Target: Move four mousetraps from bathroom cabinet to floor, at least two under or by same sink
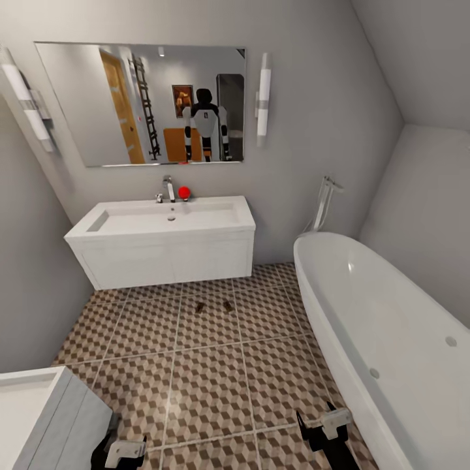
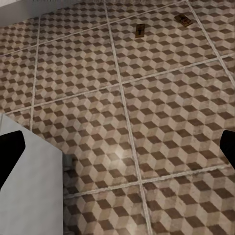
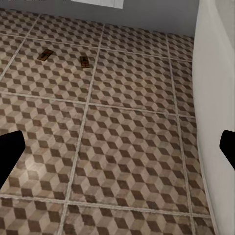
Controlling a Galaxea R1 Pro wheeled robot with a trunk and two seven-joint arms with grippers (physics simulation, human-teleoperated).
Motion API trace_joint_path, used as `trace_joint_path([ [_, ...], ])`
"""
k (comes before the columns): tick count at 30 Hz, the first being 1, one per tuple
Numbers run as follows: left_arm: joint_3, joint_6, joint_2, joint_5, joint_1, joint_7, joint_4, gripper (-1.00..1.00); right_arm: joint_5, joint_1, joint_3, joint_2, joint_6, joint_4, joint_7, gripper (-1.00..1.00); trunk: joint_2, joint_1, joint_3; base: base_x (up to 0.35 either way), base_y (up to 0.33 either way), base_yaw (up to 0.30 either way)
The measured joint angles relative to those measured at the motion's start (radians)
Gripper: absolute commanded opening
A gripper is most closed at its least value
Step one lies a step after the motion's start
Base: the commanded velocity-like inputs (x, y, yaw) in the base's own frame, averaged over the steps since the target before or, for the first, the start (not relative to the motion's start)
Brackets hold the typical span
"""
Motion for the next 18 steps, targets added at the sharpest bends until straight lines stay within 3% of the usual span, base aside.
trace_joint_path([
  [18, 0.0, 0.0, 0.0, 0.0, 0.001, 0.0, 0.0, 1.0, 0.0, 0.0, 0.0, 0.0, 0.0, 0.0, 0.0, 1.0, 0.0, 0.0, 0.029, 0.0, 0.0, 0.0],
])
